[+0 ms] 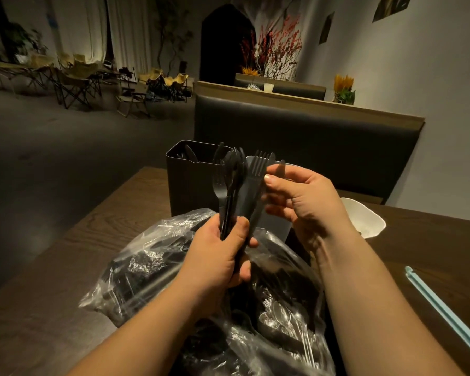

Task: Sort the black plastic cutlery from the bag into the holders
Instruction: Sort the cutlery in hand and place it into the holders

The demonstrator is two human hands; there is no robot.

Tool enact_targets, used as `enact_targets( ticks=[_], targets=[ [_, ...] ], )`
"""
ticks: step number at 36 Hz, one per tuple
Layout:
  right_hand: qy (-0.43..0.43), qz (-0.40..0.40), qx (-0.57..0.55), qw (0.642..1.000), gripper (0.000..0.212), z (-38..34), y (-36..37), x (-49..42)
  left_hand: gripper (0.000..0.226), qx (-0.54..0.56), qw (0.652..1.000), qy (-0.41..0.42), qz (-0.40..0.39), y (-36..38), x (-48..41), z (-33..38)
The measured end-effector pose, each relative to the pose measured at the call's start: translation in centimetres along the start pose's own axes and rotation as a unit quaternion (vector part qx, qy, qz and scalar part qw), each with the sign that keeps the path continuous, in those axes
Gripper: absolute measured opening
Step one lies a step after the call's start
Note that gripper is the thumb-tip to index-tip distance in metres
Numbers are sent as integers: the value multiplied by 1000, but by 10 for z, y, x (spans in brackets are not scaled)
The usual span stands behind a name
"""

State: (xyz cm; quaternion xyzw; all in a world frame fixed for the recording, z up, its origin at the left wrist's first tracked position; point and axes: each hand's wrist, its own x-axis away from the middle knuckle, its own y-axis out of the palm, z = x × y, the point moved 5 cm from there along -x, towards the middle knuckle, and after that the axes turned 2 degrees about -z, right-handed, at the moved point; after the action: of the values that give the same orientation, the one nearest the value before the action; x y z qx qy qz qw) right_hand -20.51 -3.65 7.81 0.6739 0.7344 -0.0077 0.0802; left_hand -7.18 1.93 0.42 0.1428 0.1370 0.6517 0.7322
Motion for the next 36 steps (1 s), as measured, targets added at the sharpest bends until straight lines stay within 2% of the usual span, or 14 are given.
enact_targets(
  ticks=[3, 9, 14, 17, 20, 22, 25, 29, 32, 36],
  targets=[
    [-23, 38, -8, 999, 21, -3, 2, 2, 18, -5, 999, 25, 23, -2, 1, 3],
    [-100, 79, -24, 992, 50, -17, 6, 0, 15, 50, 991, 62, 106, -12, -1, 9],
    [-110, 149, -63, 981, 20, -42, 9, -21, 10, 67, 976, 95, 183, -26, -2, 13],
    [-188, 207, -85, 956, 18, -70, 9, -37, 13, 63, 972, 96, 204, -32, -3, 14],
    [-283, 243, -12, 928, 22, -87, 21, -49, 13, 58, 974, 80, 205, -36, -5, 12],
    [-340, 237, 54, 908, 26, -88, 36, -54, 16, 59, 977, 75, 191, -37, -6, 13],
    [-393, 225, 128, 882, 38, -80, 54, -62, 31, 82, 980, 67, 168, -33, -6, 15],
    [-403, 174, 238, 866, 48, -63, 68, -72, 43, 130, 981, 48, 132, -30, -3, 18],
    [-410, 148, 299, 849, 45, -50, 73, -74, 36, 148, 980, 48, 124, -29, -1, 18],
    [-416, 175, 271, 850, 41, -52, 68, -72, 33, 116, 981, 64, 141, -27, -1, 20]
  ],
)
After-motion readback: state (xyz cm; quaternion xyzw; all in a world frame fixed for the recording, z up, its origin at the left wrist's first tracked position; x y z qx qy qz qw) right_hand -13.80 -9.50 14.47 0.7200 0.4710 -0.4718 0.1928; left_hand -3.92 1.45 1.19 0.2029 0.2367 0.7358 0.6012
